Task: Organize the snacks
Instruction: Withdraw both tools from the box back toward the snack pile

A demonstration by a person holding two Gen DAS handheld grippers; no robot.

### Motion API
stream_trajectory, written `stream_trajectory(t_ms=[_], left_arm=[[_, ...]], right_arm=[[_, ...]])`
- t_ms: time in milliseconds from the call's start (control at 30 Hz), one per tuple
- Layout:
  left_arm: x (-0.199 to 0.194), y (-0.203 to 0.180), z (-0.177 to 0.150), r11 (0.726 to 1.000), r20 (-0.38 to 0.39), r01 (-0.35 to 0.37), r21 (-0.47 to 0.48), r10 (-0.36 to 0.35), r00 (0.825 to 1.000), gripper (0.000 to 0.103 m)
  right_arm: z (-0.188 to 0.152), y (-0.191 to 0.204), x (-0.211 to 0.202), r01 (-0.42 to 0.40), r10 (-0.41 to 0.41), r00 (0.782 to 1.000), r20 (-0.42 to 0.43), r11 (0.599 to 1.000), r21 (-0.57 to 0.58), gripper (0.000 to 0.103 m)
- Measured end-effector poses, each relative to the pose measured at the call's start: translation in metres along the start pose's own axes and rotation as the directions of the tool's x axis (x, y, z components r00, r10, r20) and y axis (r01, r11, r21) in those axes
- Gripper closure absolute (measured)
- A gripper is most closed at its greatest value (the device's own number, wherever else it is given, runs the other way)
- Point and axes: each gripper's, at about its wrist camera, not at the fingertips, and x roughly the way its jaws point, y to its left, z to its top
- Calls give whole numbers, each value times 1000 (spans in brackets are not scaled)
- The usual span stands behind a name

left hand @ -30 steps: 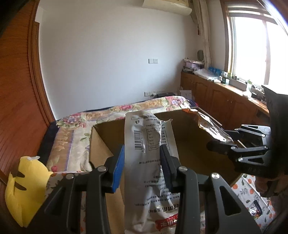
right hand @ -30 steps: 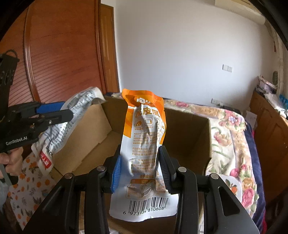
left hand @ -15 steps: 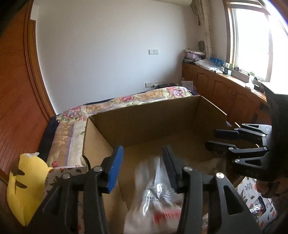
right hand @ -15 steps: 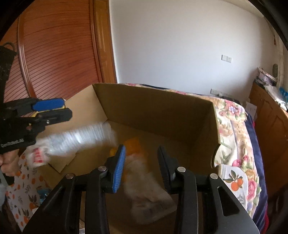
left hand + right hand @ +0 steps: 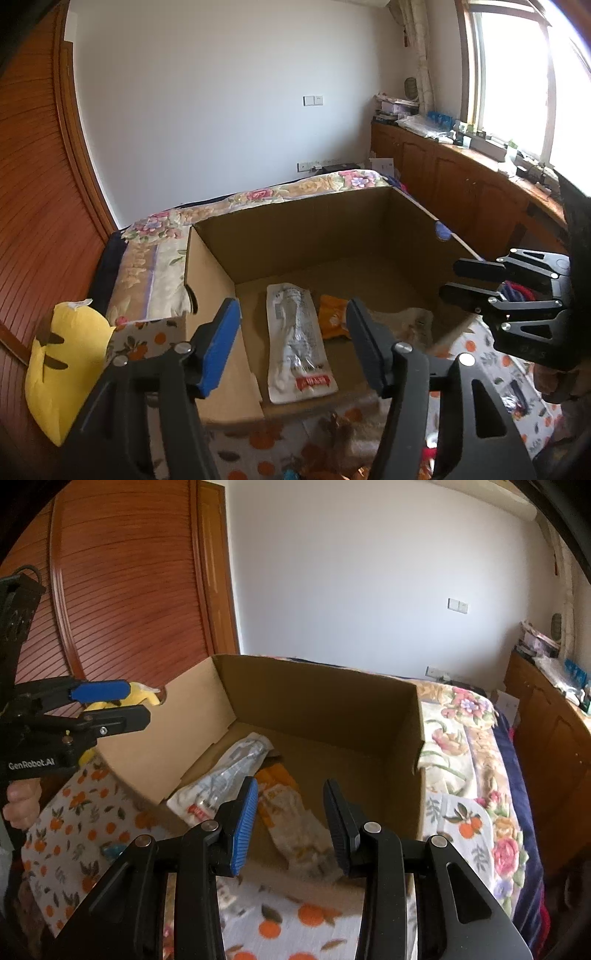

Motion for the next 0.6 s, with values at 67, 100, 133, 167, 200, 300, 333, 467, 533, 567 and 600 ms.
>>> stream_trajectory(t_ms=[67,100,133,167,200,300,333,467,533,567,600], left_arm=[[-12,-1,-2,1000,17,10,-5,-10,1000,34],[-20,-1,-3,1000,33,11,-2,-11,999,34],[-28,-3,-4,1000,40,5,6,-5,999,34],[-33,-3,-5,1000,40,-5,14,4,999,34],[-38,-6,-6,1000,38,-14,23,13,999,34],[-50,-8,-9,999,34,-21,36,20,999,34],[-54,-9,-10,999,34,-22,38,20,999,34],[-71,-9,-14,999,67,-31,32,29,997,34],[-79,-9,-17,999,84,-32,30,30,996,33],[-81,-11,-18,999,86,-38,37,34,996,33],[-84,-13,-20,998,89,-42,45,38,995,33]], right_arm=[[-4,4,-10,5,-5,1000,3,1000,0,66],[-6,5,-15,7,-7,1000,4,1000,-2,66],[-8,6,-19,10,-10,1000,5,1000,-3,66],[-9,8,-24,14,-14,1000,6,1000,-4,66],[-11,10,-28,15,-15,1000,6,1000,-5,66],[-16,14,-40,19,-19,1000,10,1000,-7,66],[-17,15,-44,19,-19,1000,11,1000,-7,66],[-23,21,-59,22,-22,1000,15,1000,-10,66],[-26,23,-64,25,-25,1000,15,1000,-13,66],[-28,25,-68,27,-27,1000,16,1000,-15,66],[-29,26,-71,28,-28,999,16,999,-16,66]])
